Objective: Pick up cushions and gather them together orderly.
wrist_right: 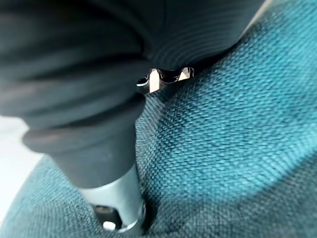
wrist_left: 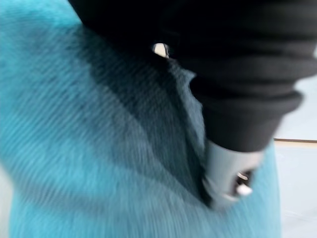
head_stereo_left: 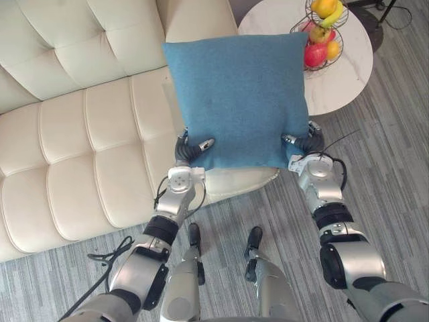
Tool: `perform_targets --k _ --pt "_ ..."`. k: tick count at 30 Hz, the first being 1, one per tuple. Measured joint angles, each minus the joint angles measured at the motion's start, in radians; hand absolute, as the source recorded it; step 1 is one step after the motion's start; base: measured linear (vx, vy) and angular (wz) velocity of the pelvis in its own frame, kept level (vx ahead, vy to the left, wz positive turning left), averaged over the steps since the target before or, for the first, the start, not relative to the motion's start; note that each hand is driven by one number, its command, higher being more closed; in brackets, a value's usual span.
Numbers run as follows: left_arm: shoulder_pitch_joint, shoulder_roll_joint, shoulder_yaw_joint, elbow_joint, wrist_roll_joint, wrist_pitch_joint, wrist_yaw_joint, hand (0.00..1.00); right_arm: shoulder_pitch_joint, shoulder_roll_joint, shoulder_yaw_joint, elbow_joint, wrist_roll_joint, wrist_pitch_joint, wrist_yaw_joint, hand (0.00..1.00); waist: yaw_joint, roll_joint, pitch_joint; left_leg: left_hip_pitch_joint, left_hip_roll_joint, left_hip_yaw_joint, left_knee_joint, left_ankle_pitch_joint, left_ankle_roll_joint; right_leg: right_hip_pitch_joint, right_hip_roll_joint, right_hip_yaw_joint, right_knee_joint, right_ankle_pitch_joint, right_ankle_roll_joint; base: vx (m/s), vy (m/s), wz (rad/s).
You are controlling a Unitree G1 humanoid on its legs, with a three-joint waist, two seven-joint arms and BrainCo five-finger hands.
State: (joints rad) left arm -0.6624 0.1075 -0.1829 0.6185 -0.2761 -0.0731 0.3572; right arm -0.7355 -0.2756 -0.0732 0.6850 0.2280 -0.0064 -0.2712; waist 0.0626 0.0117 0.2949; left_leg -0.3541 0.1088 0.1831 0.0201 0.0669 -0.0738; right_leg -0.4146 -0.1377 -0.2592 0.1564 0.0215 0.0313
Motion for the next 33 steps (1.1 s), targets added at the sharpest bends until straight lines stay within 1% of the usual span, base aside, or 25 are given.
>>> perform_targets --k 1,4,6,9,12,14,18,19,20,22,23,25,26,27,28,31,33 --pt "-0.005 0.000 0.000 0.000 0.000 0.000 0.012 1.00 0.002 0.002 0.000 -0.024 0.018 -0.002 -0.005 1.00 0.001 0.000 0.000 -0.003 0.000 0.001 0.000 0.001 -0.001 -0.006 0.000 0.002 0.003 0.000 0.000 -0.01 -0.014 -0.07" --pt "-0.010 0.000 -0.004 -0.021 -0.001 0.001 0.014 1.00 0.030 0.015 0.005 -0.088 0.050 -0.012 -0.009 1.00 0.002 0.000 0.000 0.003 0.002 0.012 0.000 0.002 -0.002 -0.005 -0.001 0.006 0.008 0.000 0.000 0.01 0.002 -0.01" --pt "-0.009 0.000 -0.006 -0.043 -0.001 0.003 0.017 1.00 0.058 0.023 0.013 -0.124 0.051 -0.017 -0.009 1.00 0.003 0.000 0.000 0.012 0.002 0.020 -0.001 0.002 -0.002 0.000 -0.002 0.013 0.010 0.000 0.000 0.03 0.012 -0.08" --pt "0.020 0.001 -0.019 -0.109 0.000 0.004 0.033 1.00 0.160 0.045 0.042 -0.205 0.061 -0.024 -0.009 1.00 0.002 0.000 0.000 0.055 0.002 0.033 -0.003 0.001 -0.002 0.036 -0.004 0.023 0.011 -0.001 0.001 0.05 0.012 -0.11" --pt "0.132 0.001 -0.058 -0.247 0.000 0.005 0.032 1.00 0.337 0.085 0.048 -0.352 0.089 -0.024 -0.008 1.00 -0.002 0.000 -0.002 0.122 0.003 0.051 -0.006 0.001 -0.003 0.098 -0.004 0.029 0.011 -0.006 0.003 0.05 0.009 -0.08" --pt "0.221 0.000 -0.079 -0.324 0.000 0.004 0.032 1.00 0.438 0.109 0.048 -0.431 0.094 -0.025 -0.007 1.00 -0.008 0.000 -0.006 0.166 -0.001 0.053 -0.023 0.000 -0.004 0.135 -0.005 0.030 0.011 -0.028 0.005 0.02 0.004 -0.01" --pt "0.416 -0.023 -0.083 -0.463 -0.001 0.005 0.026 1.00 0.600 0.151 0.054 -0.587 0.087 -0.031 0.007 1.00 -0.017 0.006 -0.019 0.229 0.001 0.049 -0.056 -0.003 -0.008 0.191 0.002 0.014 0.010 -0.044 0.008 -0.01 0.005 0.07" --pt "0.490 -0.036 -0.083 -0.506 -0.001 0.005 0.020 1.00 0.658 0.165 0.061 -0.645 0.086 -0.033 0.015 1.00 -0.019 0.006 -0.036 0.241 0.001 0.040 -0.057 -0.003 -0.008 0.207 0.002 0.005 0.009 -0.048 0.009 -0.01 0.012 0.18" --pt "0.522 -0.042 -0.082 -0.522 -0.001 0.005 0.014 1.00 0.685 0.169 0.066 -0.670 0.085 -0.034 0.020 1.00 -0.018 0.006 -0.048 0.245 0.001 0.037 -0.058 -0.003 -0.009 0.212 0.001 0.003 0.009 -0.050 0.009 0.01 0.008 0.23" --pt "0.666 -0.049 -0.080 -0.615 -0.006 0.005 0.002 1.00 0.793 0.194 0.093 -0.770 0.075 -0.051 0.044 1.00 -0.019 0.009 -0.103 0.278 0.000 0.022 -0.072 -0.006 -0.013 0.250 -0.001 -0.007 0.009 -0.063 0.016 0.02 0.005 0.22" --pt "0.689 -0.049 -0.079 -0.634 -0.011 0.005 -0.003 1.00 0.811 0.200 0.097 -0.784 0.071 -0.056 0.049 1.00 -0.018 0.010 -0.112 0.284 0.000 0.021 -0.072 -0.008 -0.014 0.256 -0.002 -0.008 0.010 -0.065 0.017 0.02 0.018 0.13" --pt "0.799 -0.049 -0.069 -0.720 -0.034 -0.001 -0.024 1.00 0.891 0.219 0.125 -0.854 0.044 -0.072 0.080 1.00 -0.005 0.013 -0.165 0.307 -0.002 0.018 -0.071 -0.017 -0.019 0.284 -0.004 -0.011 0.009 -0.070 0.022 0.01 0.018 0.06" --pt "0.818 -0.049 -0.067 -0.736 -0.040 -0.003 -0.034 1.00 0.906 0.222 0.128 -0.869 0.042 -0.074 0.087 1.00 -0.004 0.014 -0.177 0.308 -0.003 0.016 -0.071 -0.017 -0.019 0.287 -0.004 -0.013 0.007 -0.071 0.022 0.01 0.012 0.12" --pt "0.867 -0.049 -0.063 -0.789 -0.041 -0.008 -0.056 1.00 0.943 0.232 0.134 -0.911 0.024 -0.088 0.108 1.00 -0.002 0.018 -0.193 0.323 -0.004 0.009 -0.070 -0.019 -0.017 0.314 -0.005 -0.021 -0.006 -0.070 0.022 0.00 0.016 0.12" --pt "0.889 -0.049 -0.062 -0.808 -0.041 -0.010 -0.064 1.00 0.960 0.235 0.138 -0.922 0.015 -0.098 0.115 1.00 -0.001 0.019 -0.207 0.323 -0.003 0.007 -0.069 -0.020 -0.017 0.317 -0.005 -0.024 -0.008 -0.070 0.022 0.00 0.014 0.11" --pt "0.947 -0.049 -0.061 -0.848 -0.068 -0.011 -0.100 1.00 1.016 0.235 0.145 -0.963 0.009 -0.113 0.142 1.00 -0.002 0.022 -0.235 0.336 -0.002 -0.001 -0.068 -0.023 -0.016 0.343 -0.003 -0.035 -0.025 -0.068 0.023 0.01 0.004 0.07" --pt "0.981 -0.049 -0.061 -0.856 -0.073 -0.011 -0.114 1.00 1.047 0.235 0.147 -0.972 0.008 -0.114 0.155 1.00 -0.001 0.022 -0.254 0.339 0.000 -0.002 -0.067 -0.026 -0.017 0.351 -0.001 -0.037 -0.031 -0.068 0.023 0.00 -0.002 0.03"
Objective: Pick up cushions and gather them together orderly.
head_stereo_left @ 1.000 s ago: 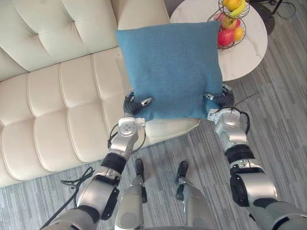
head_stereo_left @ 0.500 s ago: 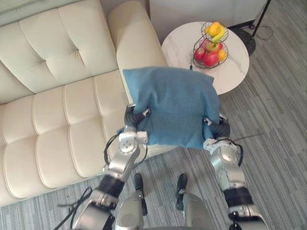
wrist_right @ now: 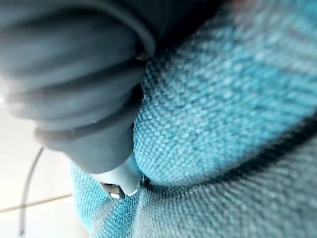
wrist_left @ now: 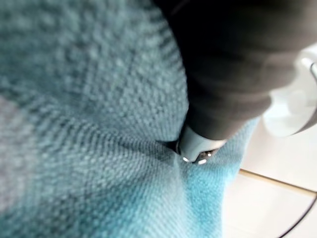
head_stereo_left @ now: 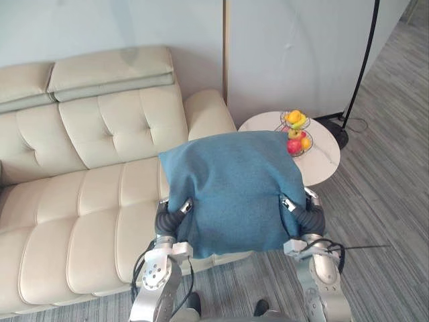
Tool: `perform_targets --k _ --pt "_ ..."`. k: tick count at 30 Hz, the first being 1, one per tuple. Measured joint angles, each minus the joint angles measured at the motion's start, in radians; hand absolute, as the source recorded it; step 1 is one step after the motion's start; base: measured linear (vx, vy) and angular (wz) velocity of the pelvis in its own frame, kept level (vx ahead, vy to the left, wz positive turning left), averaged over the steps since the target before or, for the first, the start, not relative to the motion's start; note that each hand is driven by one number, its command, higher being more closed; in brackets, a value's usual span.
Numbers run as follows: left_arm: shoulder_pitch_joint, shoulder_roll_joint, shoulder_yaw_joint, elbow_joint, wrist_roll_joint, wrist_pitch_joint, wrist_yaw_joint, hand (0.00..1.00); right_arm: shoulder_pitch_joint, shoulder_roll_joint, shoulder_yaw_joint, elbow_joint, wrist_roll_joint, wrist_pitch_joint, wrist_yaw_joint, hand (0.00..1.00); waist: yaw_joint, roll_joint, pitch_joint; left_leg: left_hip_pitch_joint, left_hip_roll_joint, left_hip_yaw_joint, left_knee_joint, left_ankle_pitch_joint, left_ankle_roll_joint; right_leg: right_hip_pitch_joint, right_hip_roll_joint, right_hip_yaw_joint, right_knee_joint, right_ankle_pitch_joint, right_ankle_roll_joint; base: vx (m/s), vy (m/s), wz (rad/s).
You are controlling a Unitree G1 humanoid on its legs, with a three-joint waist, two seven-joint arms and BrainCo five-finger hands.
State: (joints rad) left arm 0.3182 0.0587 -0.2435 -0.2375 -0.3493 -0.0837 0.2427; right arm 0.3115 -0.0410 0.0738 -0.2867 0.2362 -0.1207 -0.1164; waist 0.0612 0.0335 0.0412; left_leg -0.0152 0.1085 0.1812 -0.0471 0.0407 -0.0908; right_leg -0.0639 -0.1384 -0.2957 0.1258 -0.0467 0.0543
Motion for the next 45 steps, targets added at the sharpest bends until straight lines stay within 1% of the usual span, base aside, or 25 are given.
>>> perform_targets --k 6,8,11,12,14,15,16,18,19,21,22,23,24,25,28,30,31,32,36,39,40,41,42,44,45 --pt "0.048 -0.003 -0.001 0.000 -0.006 0.002 -0.016 1.00 0.053 -0.002 0.005 0.004 0.000 0.000 0.011 1.00 0.007 0.002 -0.002 -0.094 0.015 -0.070 0.177 -0.083 -0.004 0.042 -0.002 -0.074 -0.005 -0.002 0.000 -0.02 0.005 0.32" --pt "0.047 -0.003 0.002 0.000 -0.008 0.001 -0.016 1.00 0.028 -0.004 0.004 0.048 -0.002 -0.010 0.008 1.00 0.022 -0.002 -0.001 -0.128 0.040 -0.029 0.209 -0.111 0.007 0.039 -0.010 -0.107 -0.012 0.003 -0.005 -0.01 0.027 0.32" --pt "0.022 -0.004 -0.002 0.043 -0.009 0.002 -0.023 1.00 -0.028 -0.011 -0.021 0.138 -0.003 -0.018 -0.006 1.00 0.005 -0.013 0.002 -0.182 0.079 0.074 0.290 -0.119 0.083 0.038 -0.071 -0.174 -0.013 0.012 0.008 0.00 0.128 0.68" --pt "0.014 -0.007 -0.004 0.056 -0.009 0.002 -0.024 1.00 -0.040 -0.013 -0.027 0.155 -0.003 -0.017 -0.009 1.00 0.003 -0.011 0.001 -0.191 0.097 0.091 0.302 -0.118 0.084 0.039 -0.086 -0.185 -0.013 0.018 0.017 0.04 0.262 0.64" --pt "0.002 -0.023 -0.014 0.078 -0.011 0.002 -0.027 1.00 -0.053 -0.031 -0.040 0.177 -0.006 -0.017 -0.019 1.00 -0.006 0.003 -0.008 -0.192 0.144 0.144 0.291 -0.108 0.067 0.052 -0.124 -0.216 -0.028 0.044 0.060 0.06 0.296 0.58" --pt "-0.005 -0.037 -0.027 0.094 -0.017 0.001 -0.030 1.00 -0.053 -0.049 -0.053 0.187 -0.019 -0.017 -0.025 1.00 -0.009 0.024 -0.021 -0.190 0.156 0.159 0.263 -0.057 -0.017 0.060 -0.145 -0.236 -0.035 0.059 0.091 0.08 0.401 0.79" --pt "-0.040 -0.030 -0.044 0.132 -0.027 0.001 -0.031 1.00 -0.063 -0.036 -0.077 0.223 -0.037 -0.017 -0.036 1.00 -0.013 0.005 -0.021 -0.189 0.093 0.151 0.254 -0.057 -0.031 0.081 -0.195 -0.250 -0.055 0.087 0.103 0.08 0.420 0.78" --pt "-0.070 -0.002 -0.046 0.163 -0.029 0.001 -0.031 1.00 -0.074 -0.017 -0.080 0.265 -0.042 -0.016 -0.042 1.00 -0.016 -0.030 -0.013 -0.203 0.031 0.133 0.277 -0.088 0.010 0.100 -0.254 -0.257 -0.056 0.139 0.100 0.05 0.365 0.65" --pt "-0.077 0.007 -0.049 0.184 -0.031 0.002 -0.031 1.00 -0.074 -0.009 -0.080 0.280 -0.044 -0.008 -0.047 1.00 -0.012 -0.028 -0.011 -0.211 0.014 0.122 0.322 -0.125 0.033 0.096 -0.283 -0.253 -0.008 0.179 0.100 0.06 0.394 0.46" --pt "-0.075 0.012 -0.050 0.201 -0.032 0.002 -0.031 1.00 -0.077 0.000 -0.080 0.306 -0.051 -0.005 -0.052 1.00 -0.005 -0.026 -0.009 -0.203 0.000 0.125 0.357 -0.163 0.057 0.064 -0.326 -0.234 0.089 0.214 0.074 0.06 0.410 0.02" --pt "-0.072 0.017 -0.050 0.209 -0.030 0.002 -0.031 1.00 -0.099 -0.001 -0.078 0.354 -0.065 -0.005 -0.053 1.00 0.003 -0.021 -0.005 -0.181 -0.015 0.143 0.363 -0.187 0.085 0.001 -0.373 -0.213 0.206 0.272 -0.014 0.09 0.478 -0.26" --pt "-0.075 0.028 -0.048 0.208 -0.028 0.001 -0.031 1.00 -0.130 -0.001 -0.078 0.390 -0.080 0.000 -0.057 1.00 -0.005 -0.007 0.023 -0.151 -0.024 0.146 0.360 -0.204 0.102 -0.067 -0.378 -0.151 0.353 0.213 -0.080 0.08 0.393 -0.24" --pt "-0.076 0.029 -0.048 0.208 -0.027 0.001 -0.031 1.00 -0.131 -0.001 -0.078 0.390 -0.080 0.002 -0.058 1.00 -0.006 -0.005 0.027 -0.148 -0.025 0.144 0.359 -0.206 0.104 -0.077 -0.371 -0.137 0.377 0.196 -0.077 0.06 0.273 -0.01" --pt "-0.077 0.031 -0.048 0.207 -0.027 0.001 -0.030 1.00 -0.130 0.005 -0.078 0.389 -0.080 0.005 -0.061 1.00 -0.011 -0.004 0.041 -0.119 -0.040 0.139 0.333 -0.210 0.103 -0.127 -0.303 -0.052 0.490 0.063 -0.011 0.05 0.239 0.10" --pt "-0.071 0.032 -0.055 0.198 -0.026 0.003 -0.031 1.00 -0.111 0.001 -0.077 0.360 -0.079 0.008 -0.059 1.00 -0.016 -0.031 0.046 -0.047 -0.112 0.136 0.222 -0.183 0.125 -0.157 -0.103 0.017 0.514 -0.133 0.064 0.11 0.254 0.30" --pt "-0.068 0.032 -0.060 0.176 -0.025 0.004 -0.031 1.00 -0.110 -0.001 -0.079 0.331 -0.079 0.008 -0.060 1.00 -0.015 -0.046 0.039 -0.032 -0.160 0.134 0.181 -0.162 0.150 -0.160 -0.029 0.018 0.410 -0.165 0.035 0.14 0.098 0.24" --pt "-0.067 0.031 -0.060 0.158 -0.021 0.005 -0.031 1.00 -0.106 -0.002 -0.080 0.308 -0.079 0.008 -0.060 1.00 -0.011 -0.044 0.037 -0.027 -0.189 0.126 0.171 -0.161 0.151 -0.146 0.005 0.033 0.326 -0.176 -0.042 0.18 0.046 0.38" --pt "-0.070 0.025 -0.061 0.147 -0.011 0.008 -0.031 1.00 -0.098 -0.006 -0.082 0.297 -0.079 0.008 -0.060 1.00 -0.019 -0.029 0.037 -0.023 -0.197 0.099 0.170 -0.161 0.152 -0.110 0.017 0.039 0.269 -0.173 -0.063 0.19 0.046 0.41" --pt "-0.062 0.024 -0.062 0.123 -0.002 0.009 -0.034 1.00 -0.044 0.000 -0.080 0.229 -0.080 0.011 -0.061 1.00 -0.020 -0.029 0.039 -0.024 -0.196 0.059 0.271 -0.171 0.137 0.002 0.012 0.000 0.186 -0.164 -0.058 0.19 0.017 0.62" --pt "-0.026 0.023 -0.062 0.084 -0.004 0.009 -0.040 1.00 -0.025 -0.006 -0.072 0.167 -0.080 0.011 -0.061 1.00 -0.005 -0.038 0.046 -0.136 -0.153 0.078 0.587 -0.213 0.098 0.086 0.006 0.005 0.116 -0.159 -0.060 0.11 0.019 0.11" --pt "-0.017 0.025 -0.061 0.068 -0.005 0.008 -0.047 1.00 -0.032 -0.004 -0.072 0.161 -0.081 0.010 -0.062 1.00 0.014 -0.036 0.045 -0.188 -0.078 0.090 0.676 -0.262 0.131 0.100 0.014 0.015 0.108 -0.159 -0.060 0.11 0.057 -0.23" --pt "-0.016 0.025 -0.061 0.066 -0.005 0.008 -0.049 1.00 -0.033 -0.003 -0.072 0.161 -0.081 0.010 -0.062 1.00 0.016 -0.035 0.043 -0.194 -0.053 0.084 0.678 -0.273 0.126 0.100 0.017 0.018 0.110 -0.159 -0.060 0.09 0.088 -0.48" --pt "-0.010 0.017 -0.060 0.064 -0.005 0.007 -0.049 1.00 -0.035 -0.005 -0.071 0.161 -0.081 0.010 -0.062 1.00 0.019 -0.028 0.039 -0.187 0.040 0.046 0.580 -0.269 0.087 0.099 0.021 0.041 0.108 -0.159 -0.060 0.07 0.098 -0.41" --pt "-0.005 0.004 -0.060 0.064 -0.004 0.008 -0.049 1.00 -0.033 -0.011 -0.071 0.160 -0.081 0.010 -0.065 1.00 0.020 -0.014 0.030 -0.169 0.085 0.001 0.458 -0.201 0.070 0.097 0.028 0.062 0.105 -0.152 -0.047 0.12 0.188 -0.47" --pt "0.004 -0.010 -0.062 0.065 -0.004 0.011 -0.049 1.00 -0.032 -0.020 -0.072 0.162 -0.081 0.013 -0.073 1.00 0.018 0.008 0.010 -0.141 0.091 -0.040 0.364 -0.153 -0.024 0.080 0.033 0.096 0.090 -0.141 -0.015 0.17 0.268 -0.42"
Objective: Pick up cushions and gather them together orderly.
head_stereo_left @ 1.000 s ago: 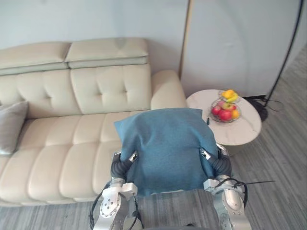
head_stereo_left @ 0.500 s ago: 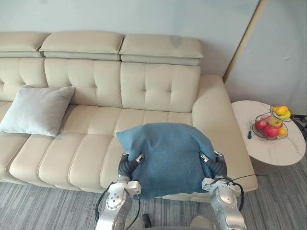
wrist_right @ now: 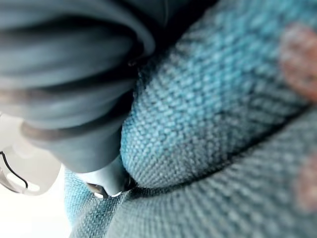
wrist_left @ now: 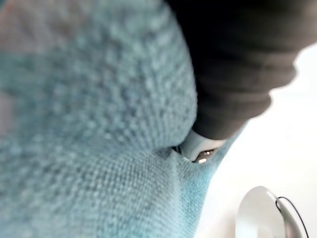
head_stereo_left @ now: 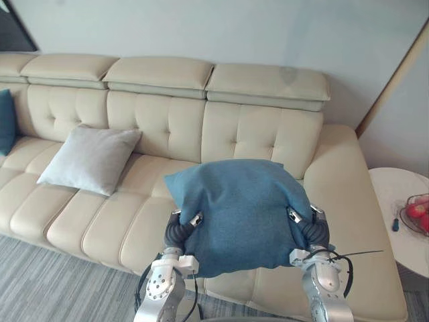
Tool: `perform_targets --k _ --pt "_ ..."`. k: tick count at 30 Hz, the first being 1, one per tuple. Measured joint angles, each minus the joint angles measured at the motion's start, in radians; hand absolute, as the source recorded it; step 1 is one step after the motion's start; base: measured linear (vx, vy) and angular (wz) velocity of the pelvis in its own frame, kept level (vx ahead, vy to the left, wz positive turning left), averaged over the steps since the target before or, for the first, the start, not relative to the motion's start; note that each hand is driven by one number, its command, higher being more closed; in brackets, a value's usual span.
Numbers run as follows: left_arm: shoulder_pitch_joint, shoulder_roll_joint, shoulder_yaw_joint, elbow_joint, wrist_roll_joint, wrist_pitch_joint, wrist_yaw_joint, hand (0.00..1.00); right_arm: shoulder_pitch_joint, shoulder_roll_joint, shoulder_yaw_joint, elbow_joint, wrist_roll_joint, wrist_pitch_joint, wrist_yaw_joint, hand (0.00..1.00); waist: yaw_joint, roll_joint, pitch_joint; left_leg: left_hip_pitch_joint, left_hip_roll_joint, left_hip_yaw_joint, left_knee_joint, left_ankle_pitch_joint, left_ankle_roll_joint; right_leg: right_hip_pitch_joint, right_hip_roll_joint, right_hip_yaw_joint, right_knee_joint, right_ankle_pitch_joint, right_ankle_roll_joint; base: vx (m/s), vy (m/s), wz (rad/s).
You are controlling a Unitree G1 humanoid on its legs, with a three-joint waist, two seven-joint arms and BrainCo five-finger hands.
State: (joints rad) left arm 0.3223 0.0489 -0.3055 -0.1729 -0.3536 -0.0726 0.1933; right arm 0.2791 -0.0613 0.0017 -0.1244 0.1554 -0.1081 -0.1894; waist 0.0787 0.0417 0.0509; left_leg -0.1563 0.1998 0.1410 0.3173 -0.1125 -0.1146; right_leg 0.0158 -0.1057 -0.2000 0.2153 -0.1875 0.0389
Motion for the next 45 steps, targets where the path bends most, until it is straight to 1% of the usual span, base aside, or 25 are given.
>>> perform_targets --k 1,2,4,5,9,12,16,18,20,21,23,24,25,26,27,29,31,32,33,34,38,40,42,44,45 --pt "0.004 0.003 0.000 0.000 0.000 0.000 0.000 1.00 0.007 0.009 0.000 0.000 0.000 0.001 -0.001 1.00 -0.015 -0.016 -0.002 0.016 -0.022 0.019 -0.051 0.005 -0.002 -0.001 -0.020 0.017 -0.029 0.013 0.018 0.14 0.261 -0.36" --pt "0.005 0.007 0.000 0.000 0.000 0.001 0.000 1.00 0.011 0.014 0.000 0.001 -0.001 0.003 -0.001 1.00 -0.021 -0.026 -0.002 0.022 -0.033 0.027 -0.067 0.009 0.002 0.000 -0.030 0.021 -0.038 0.019 0.024 0.08 0.176 -0.13" --pt "0.008 0.026 -0.007 0.002 0.001 0.012 0.000 1.00 0.042 0.028 0.000 0.001 -0.003 0.004 -0.001 1.00 -0.026 -0.061 -0.009 0.053 -0.073 0.058 -0.103 0.017 0.014 0.009 -0.067 0.045 -0.065 0.037 0.038 0.06 0.207 -0.23" --pt "0.008 0.033 -0.012 0.002 0.003 0.012 0.000 1.00 0.053 0.041 -0.001 0.001 -0.005 0.004 -0.002 1.00 -0.027 -0.067 -0.013 0.066 -0.085 0.066 -0.116 0.018 0.016 0.013 -0.078 0.051 -0.067 0.038 0.040 0.05 0.162 -0.19" --pt "0.009 0.048 -0.024 0.005 0.009 0.012 0.000 1.00 0.069 0.056 -0.003 0.005 -0.021 0.004 -0.008 1.00 -0.029 -0.069 -0.017 0.114 -0.093 0.095 -0.159 0.025 0.020 0.021 -0.084 0.073 -0.076 0.040 0.044 0.00 0.043 -0.21" --pt "0.000 0.048 -0.039 0.025 0.020 0.012 0.002 1.00 0.067 0.057 -0.010 0.048 -0.042 0.004 -0.018 1.00 -0.039 -0.069 -0.029 0.135 -0.094 0.099 -0.226 0.060 0.011 0.013 -0.078 0.079 -0.091 0.047 0.055 -0.01 -0.041 -0.11" --pt "-0.039 0.049 -0.047 0.082 0.053 0.014 0.039 1.00 0.030 0.056 -0.009 0.125 -0.082 0.011 -0.041 1.00 -0.040 -0.068 -0.032 0.134 -0.081 0.127 -0.286 0.095 -0.001 -0.018 -0.048 0.108 -0.126 0.081 0.051 -0.01 -0.039 -0.24" --pt "-0.096 0.048 -0.047 0.120 0.061 0.017 0.068 1.00 -0.033 0.048 -0.006 0.177 -0.118 0.017 -0.065 1.00 -0.044 -0.068 -0.015 0.120 -0.078 0.136 -0.305 0.113 -0.001 -0.037 -0.039 0.121 -0.139 0.100 0.048 -0.03 -0.012 -0.16" --pt "-0.174 0.048 -0.045 0.152 0.075 0.017 0.104 1.00 -0.120 0.025 0.008 0.220 -0.120 0.028 -0.093 1.00 -0.045 -0.068 -0.001 0.078 -0.075 0.152 -0.303 0.123 0.005 -0.087 -0.036 0.135 -0.139 0.121 0.046 -0.10 0.015 -0.19" --pt "-0.261 0.049 -0.043 0.173 0.078 0.016 0.137 1.00 -0.199 0.007 0.012 0.230 -0.138 0.040 -0.118 1.00 -0.045 -0.065 0.023 0.031 -0.075 0.153 -0.297 0.136 0.013 -0.134 -0.036 0.145 -0.139 0.139 0.049 -0.14 0.021 -0.07" --pt "-0.361 0.055 -0.037 0.194 0.078 0.016 0.172 1.00 -0.290 -0.010 0.013 0.232 -0.157 0.042 -0.149 1.00 -0.043 -0.062 0.041 -0.028 -0.076 0.155 -0.298 0.154 0.019 -0.195 -0.036 0.152 -0.138 0.159 0.050 -0.16 0.020 -0.03" --pt "-0.447 0.058 -0.026 0.210 0.079 0.012 0.205 1.00 -0.374 -0.023 0.015 0.237 -0.158 0.042 -0.178 1.00 -0.042 -0.059 0.078 -0.053 -0.075 0.154 -0.297 0.165 0.024 -0.221 -0.036 0.156 -0.133 0.168 0.052 -0.17 0.009 -0.01" --pt "-0.534 0.066 -0.020 0.236 0.079 0.009 0.232 1.00 -0.466 -0.042 0.018 0.265 -0.160 0.042 -0.203 1.00 -0.038 -0.059 0.089 -0.094 -0.072 0.154 -0.293 0.178 0.028 -0.272 -0.036 0.158 -0.112 0.171 0.054 -0.16 0.003 0.00" --pt "-0.564 0.069 -0.017 0.245 0.079 0.007 0.244 1.00 -0.496 -0.050 0.018 0.275 -0.162 0.042 -0.214 1.00 -0.037 -0.059 0.089 -0.111 -0.071 0.154 -0.292 0.183 0.029 -0.292 -0.036 0.158 -0.104 0.171 0.053 -0.18 -0.003 0.01" --pt "-0.707 0.084 -0.008 0.295 0.077 -0.007 0.291 1.00 -0.642 -0.087 0.020 0.319 -0.166 0.050 -0.255 1.00 -0.024 -0.058 0.092 -0.184 -0.069 0.151 -0.278 0.195 0.033 -0.373 -0.035 0.161 -0.072 0.174 0.053 -0.12 -0.002 0.03" --pt "-0.801 0.095 -0.002 0.337 0.075 -0.010 0.315 1.00 -0.735 -0.109 0.019 0.342 -0.166 0.060 -0.273 1.00 -0.022 -0.053 0.099 -0.216 -0.068 0.148 -0.279 0.209 0.036 -0.408 -0.034 0.159 -0.066 0.181 0.052 -0.10 0.000 0.03" --pt "-0.972 0.101 0.038 0.402 0.074 -0.013 0.362 1.00 -0.901 -0.135 0.008 0.353 -0.182 0.072 -0.312 1.00 -0.018 -0.044 0.115 -0.282 -0.067 0.146 -0.281 0.231 0.042 -0.476 -0.033 0.159 -0.060 0.198 0.054 -0.11 0.013 0.05" --pt "-1.074 0.114 0.057 0.437 0.075 -0.028 0.388 1.00 -1.004 -0.139 0.002 0.364 -0.198 0.072 -0.345 1.00 -0.018 -0.037 0.129 -0.321 -0.069 0.139 -0.289 0.248 0.043 -0.514 -0.034 0.156 -0.059 0.206 0.054 -0.08 0.023 0.10" --pt "-1.104 0.119 0.061 0.450 0.075 -0.032 0.395 1.00 -1.033 -0.139 0.000 0.373 -0.199 0.072 -0.356 1.00 -0.020 -0.036 0.132 -0.329 -0.070 0.136 -0.295 0.255 0.044 -0.524 -0.034 0.155 -0.059 0.208 0.053 -0.05 0.026 0.15" --pt "-1.180 0.122 0.077 0.492 0.076 -0.036 0.401 0.00 -1.099 -0.139 -0.011 0.402 -0.207 0.072 -0.380 0.00 -0.021 -0.035 0.146 -0.338 -0.072 0.128 -0.314 0.271 0.043 -0.540 -0.034 0.151 -0.056 0.209 0.053 -0.02 0.017 0.11" --pt "-1.384 0.124 0.115 0.636 0.087 -0.039 0.440 0.00 -1.288 -0.134 -0.052 0.538 -0.246 0.076 -0.457 0.00 -0.019 -0.026 0.182 -0.395 -0.070 0.115 -0.324 0.297 0.040 -0.601 -0.034 0.141 -0.037 0.210 0.052 -0.02 0.010 0.11" --pt "-1.489 0.123 0.139 0.749 0.097 -0.030 0.445 0.00 -1.383 -0.130 -0.090 0.633 -0.237 0.083 -0.469 0.00 -0.018 -0.014 0.213 -0.408 -0.070 0.102 -0.356 0.325 0.036 -0.626 -0.033 0.129 -0.030 0.212 0.049 -0.01 -0.003 0.12" --pt "-1.571 0.112 0.196 0.843 0.085 0.001 0.431 0.00 -1.459 -0.102 -0.142 0.721 -0.175 0.107 -0.456 0.00 -0.019 -0.011 0.228 -0.445 -0.062 0.095 -0.361 0.333 0.028 -0.661 -0.031 0.119 -0.028 0.216 0.044 -0.01 -0.003 0.06" --pt "-1.606 0.110 0.247 0.911 0.079 0.027 0.410 0.00 -1.499 -0.086 -0.160 0.797 -0.096 0.117 -0.437 0.00 -0.021 -0.011 0.249 -0.457 -0.058 0.097 -0.374 0.343 0.020 -0.679 -0.027 0.117 -0.027 0.217 0.043 0.01 -0.007 -0.02" --pt "-1.606 0.110 0.255 0.917 0.078 0.033 0.407 0.00 -1.501 -0.085 -0.159 0.808 -0.085 0.117 -0.434 0.00 -0.021 -0.011 0.250 -0.460 -0.057 0.098 -0.375 0.343 0.020 -0.684 -0.026 0.118 -0.027 0.217 0.043 0.03 -0.015 -0.05"
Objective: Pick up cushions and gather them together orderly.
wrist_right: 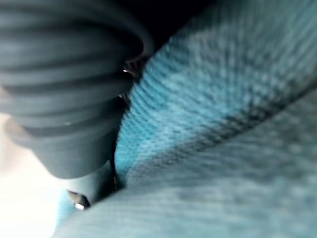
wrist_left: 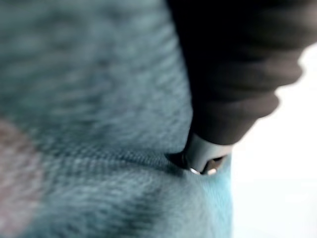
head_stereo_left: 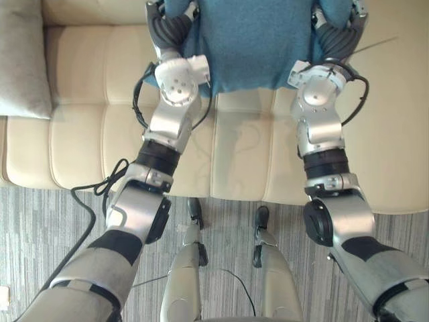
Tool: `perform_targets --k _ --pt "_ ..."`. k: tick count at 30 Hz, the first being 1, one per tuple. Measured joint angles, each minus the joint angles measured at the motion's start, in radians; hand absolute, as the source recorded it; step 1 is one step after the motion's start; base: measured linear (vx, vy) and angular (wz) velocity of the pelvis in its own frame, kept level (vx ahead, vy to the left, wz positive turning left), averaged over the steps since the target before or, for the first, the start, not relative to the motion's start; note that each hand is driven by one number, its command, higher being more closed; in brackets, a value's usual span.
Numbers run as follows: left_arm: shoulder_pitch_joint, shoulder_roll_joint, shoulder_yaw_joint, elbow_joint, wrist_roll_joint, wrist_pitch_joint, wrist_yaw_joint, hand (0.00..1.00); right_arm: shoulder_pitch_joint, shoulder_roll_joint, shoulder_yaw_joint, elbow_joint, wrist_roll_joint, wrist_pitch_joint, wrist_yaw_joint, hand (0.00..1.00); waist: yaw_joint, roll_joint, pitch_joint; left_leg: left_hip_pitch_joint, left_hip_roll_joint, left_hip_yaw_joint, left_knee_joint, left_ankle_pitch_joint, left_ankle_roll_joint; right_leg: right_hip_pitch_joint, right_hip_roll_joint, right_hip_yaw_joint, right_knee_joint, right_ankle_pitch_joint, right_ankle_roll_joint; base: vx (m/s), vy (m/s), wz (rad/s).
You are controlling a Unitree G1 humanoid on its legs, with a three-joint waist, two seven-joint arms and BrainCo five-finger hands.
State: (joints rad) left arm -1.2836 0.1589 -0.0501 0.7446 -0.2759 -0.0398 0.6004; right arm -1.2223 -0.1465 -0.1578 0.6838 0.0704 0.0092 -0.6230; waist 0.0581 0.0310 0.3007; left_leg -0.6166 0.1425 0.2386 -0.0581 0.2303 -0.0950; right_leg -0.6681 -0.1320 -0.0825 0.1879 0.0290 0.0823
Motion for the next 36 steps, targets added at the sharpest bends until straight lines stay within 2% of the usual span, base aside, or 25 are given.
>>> perform_targets --k 2,6,9,11,17,20,24,27,28,32,35,36 --pt "0.000 -0.009 0.049 0.056 -0.001 0.022 -0.038 0.00 -0.011 0.009 0.000 0.042 0.059 0.001 0.055 0.00 -0.003 0.002 0.024 -0.013 0.006 0.000 -0.009 0.008 -0.012 -0.017 0.006 -0.002 0.002 0.000 0.000 0.04 -0.016 -0.02" --pt "0.021 -0.049 0.066 0.089 -0.012 0.024 -0.069 0.00 -0.017 -0.011 0.001 0.090 0.059 0.001 0.107 0.00 -0.003 0.004 0.081 -0.015 0.014 -0.001 -0.012 0.014 -0.020 -0.027 0.010 -0.016 0.023 0.000 0.000 0.04 -0.019 0.02" --pt "0.087 -0.076 0.074 0.097 -0.011 0.020 -0.094 0.00 -0.002 -0.011 0.000 0.126 0.061 0.004 0.129 0.00 -0.011 0.005 0.089 -0.015 0.014 -0.001 -0.011 0.014 -0.020 -0.029 0.010 -0.018 0.034 -0.001 -0.001 0.04 -0.003 0.02" --pt "0.136 -0.085 0.074 0.093 -0.009 0.001 -0.108 0.00 0.025 -0.011 0.000 0.121 0.062 -0.001 0.145 0.00 -0.013 0.005 0.089 -0.011 0.014 -0.001 -0.010 0.013 -0.020 -0.029 0.008 -0.019 0.048 -0.008 -0.009 0.05 -0.003 0.05" --pt "0.275 -0.044 0.074 0.034 -0.001 -0.018 -0.158 0.00 0.174 -0.012 0.002 0.056 0.060 -0.036 0.188 0.00 -0.007 0.003 0.090 0.025 0.013 -0.003 -0.008 0.013 -0.020 -0.027 0.002 -0.019 0.137 -0.068 -0.017 0.02 -0.035 0.08" --pt "0.392 0.013 0.081 -0.075 -0.008 -0.022 -0.172 0.00 0.349 -0.029 0.003 -0.141 0.058 -0.046 0.209 0.00 -0.007 0.003 0.090 0.054 0.018 -0.002 -0.008 0.013 -0.020 -0.010 0.004 -0.018 0.160 -0.085 -0.021 -0.02 -0.067 -0.01" --pt "0.550 0.036 0.108 -0.233 -0.010 -0.030 -0.171 0.00 0.558 -0.070 -0.010 -0.331 0.055 -0.052 0.214 0.00 -0.005 0.000 0.089 0.124 0.016 -0.004 -0.009 0.003 -0.021 0.062 0.003 -0.021 0.162 -0.109 -0.021 -0.02 -0.041 0.04" --pt "0.733 0.065 0.120 -0.390 -0.016 -0.068 -0.172 0.00 0.752 -0.092 -0.023 -0.491 0.052 -0.088 0.239 0.00 -0.002 -0.009 0.081 0.190 0.016 -0.001 -0.008 -0.021 -0.022 0.121 0.003 -0.023 0.173 -0.133 -0.019 -0.01 -0.034 -0.01" --pt "0.810 0.059 0.131 -0.426 -0.023 -0.081 -0.176 0.00 0.825 -0.090 -0.022 -0.522 0.049 -0.096 0.257 0.00 -0.002 -0.014 0.074 0.215 0.015 -0.002 -0.008 -0.023 -0.022 0.148 0.004 -0.025 0.172 -0.138 -0.019 0.02 -0.033 0.00" --pt "1.031 0.001 0.129 -0.461 -0.023 -0.081 -0.221 0.00 1.035 -0.079 0.010 -0.549 0.049 -0.100 0.339 0.00 -0.001 -0.027 0.022 0.278 0.014 -0.001 -0.009 -0.035 -0.021 0.220 0.006 -0.033 0.152 -0.143 -0.015 0.09 -0.027 0.02" --pt "1.232 -0.072 0.107 -0.443 -0.023 -0.076 -0.301 0.00 1.220 0.017 0.022 -0.518 0.061 -0.101 0.451 0.00 -0.001 -0.045 -0.055 0.363 0.010 -0.001 -0.007 -0.068 -0.024 0.322 0.004 -0.041 0.121 -0.158 -0.007 0.13 0.001 0.03" --pt "1.253 -0.082 0.104 -0.428 -0.022 -0.075 -0.313 0.00 1.238 0.031 0.022 -0.499 0.061 -0.103 0.463 0.00 0.000 -0.048 -0.066 0.377 0.009 -0.001 -0.007 -0.073 -0.026 0.338 0.003 -0.041 0.118 -0.161 -0.006 0.14 0.017 0.08"
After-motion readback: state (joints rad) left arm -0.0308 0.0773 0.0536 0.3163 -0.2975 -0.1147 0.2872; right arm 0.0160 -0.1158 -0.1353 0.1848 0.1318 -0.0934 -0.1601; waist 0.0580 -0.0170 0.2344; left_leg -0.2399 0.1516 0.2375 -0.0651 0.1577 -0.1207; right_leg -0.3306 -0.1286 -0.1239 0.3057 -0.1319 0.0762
